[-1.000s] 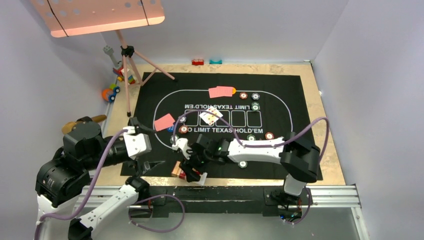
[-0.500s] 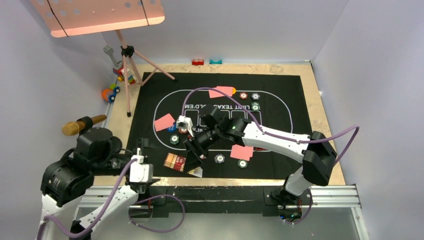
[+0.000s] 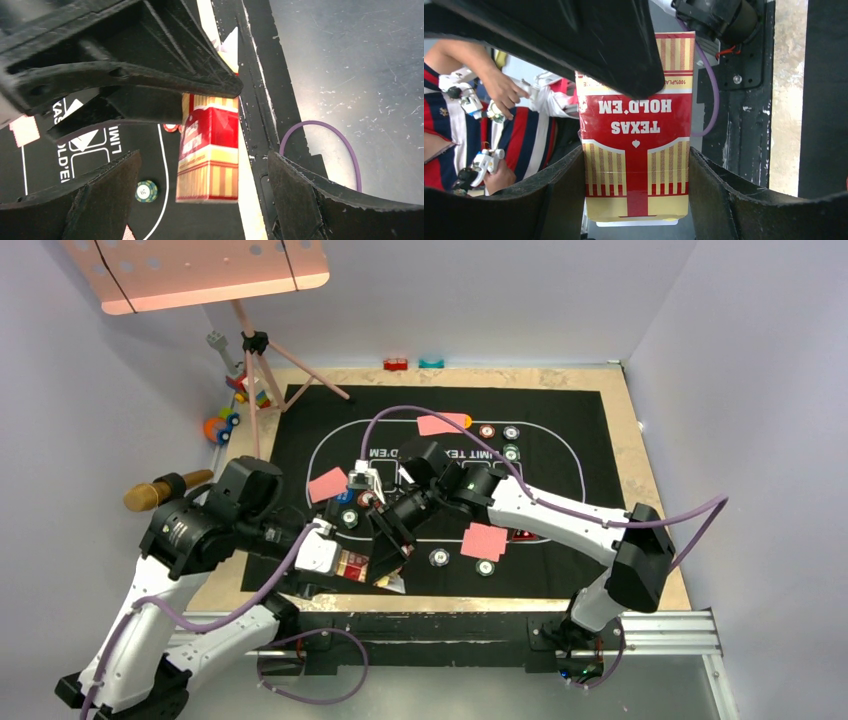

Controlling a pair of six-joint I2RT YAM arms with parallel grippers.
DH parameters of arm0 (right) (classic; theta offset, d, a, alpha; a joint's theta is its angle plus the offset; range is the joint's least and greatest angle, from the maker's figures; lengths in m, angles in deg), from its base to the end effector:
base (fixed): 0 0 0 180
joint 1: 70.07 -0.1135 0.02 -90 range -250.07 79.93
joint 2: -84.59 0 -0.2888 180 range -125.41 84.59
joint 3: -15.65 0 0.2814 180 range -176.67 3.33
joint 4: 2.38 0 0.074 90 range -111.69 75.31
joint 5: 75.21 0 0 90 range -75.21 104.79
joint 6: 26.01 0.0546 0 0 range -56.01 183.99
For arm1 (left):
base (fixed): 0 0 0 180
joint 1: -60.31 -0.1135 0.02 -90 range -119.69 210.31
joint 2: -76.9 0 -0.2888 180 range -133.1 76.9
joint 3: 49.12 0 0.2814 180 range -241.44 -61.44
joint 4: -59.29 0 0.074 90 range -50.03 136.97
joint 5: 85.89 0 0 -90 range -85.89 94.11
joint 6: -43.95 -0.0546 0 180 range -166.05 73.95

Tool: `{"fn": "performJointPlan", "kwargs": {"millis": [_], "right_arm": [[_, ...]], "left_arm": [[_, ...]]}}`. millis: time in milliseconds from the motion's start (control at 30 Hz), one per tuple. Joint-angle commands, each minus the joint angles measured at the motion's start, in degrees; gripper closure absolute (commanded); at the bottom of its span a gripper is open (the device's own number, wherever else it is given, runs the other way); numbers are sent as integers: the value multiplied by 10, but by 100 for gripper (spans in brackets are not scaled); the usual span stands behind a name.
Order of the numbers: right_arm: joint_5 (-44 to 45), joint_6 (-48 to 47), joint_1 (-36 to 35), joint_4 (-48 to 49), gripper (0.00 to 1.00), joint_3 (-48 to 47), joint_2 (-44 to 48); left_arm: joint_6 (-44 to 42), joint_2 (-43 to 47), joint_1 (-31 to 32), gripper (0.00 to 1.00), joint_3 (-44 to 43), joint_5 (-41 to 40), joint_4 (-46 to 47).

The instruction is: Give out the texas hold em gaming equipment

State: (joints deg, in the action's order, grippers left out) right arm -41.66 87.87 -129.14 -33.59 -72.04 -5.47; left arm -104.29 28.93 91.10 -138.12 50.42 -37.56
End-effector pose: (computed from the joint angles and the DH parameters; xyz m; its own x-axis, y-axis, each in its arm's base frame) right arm 0.1605 0.3564 0.3330 -0.5963 -0.5599 -0.5752 -0.6447 -0.0928 0.7588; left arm 0.0671 -0.0860 0.4203 0.2233 0.5506 -0.8043 0.9741 -0.1572 0.1628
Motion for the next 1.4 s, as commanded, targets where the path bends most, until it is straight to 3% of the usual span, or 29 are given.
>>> {"fn": "performJointPlan", "kwargs": {"millis": [0, 133, 300, 500, 600, 633, 733, 867, 1033, 1200, 1367], "right_arm": [[-45, 56, 14, 55, 86, -41, 2], [-60, 104, 21, 113, 86, -35, -1], [-76, 158, 21, 172, 86, -32, -10], [-79, 183, 21, 205, 86, -31, -15], [-78, 187, 21, 211, 84, -26, -12], [-75, 187, 21, 214, 83, -24, -9], [-61, 183, 28, 211, 68, -22, 3], [-10, 118, 71, 133, 49, -23, 36], [114, 42, 113, 79, 40, 1, 118], [219, -8, 117, 88, 33, 14, 179], [247, -27, 122, 101, 23, 28, 219]], "left_arm": [[-8, -4, 14, 0, -1, 32, 19], [0, 4, 16, 1, 15, 17, 49], [29, 28, 17, 18, 42, 4, 126], [51, 11, 17, 60, 28, 2, 141], [63, -1, 17, 96, 13, -2, 130], [65, -4, 17, 100, 10, -5, 123], [79, -6, 17, 100, 10, -1, 113], [156, -18, 16, 100, 2, 11, 124], [276, -56, 8, 100, -7, 44, 135], [427, -73, -2, 100, 10, 109, 221], [500, -93, -4, 100, 7, 160, 269]]}}
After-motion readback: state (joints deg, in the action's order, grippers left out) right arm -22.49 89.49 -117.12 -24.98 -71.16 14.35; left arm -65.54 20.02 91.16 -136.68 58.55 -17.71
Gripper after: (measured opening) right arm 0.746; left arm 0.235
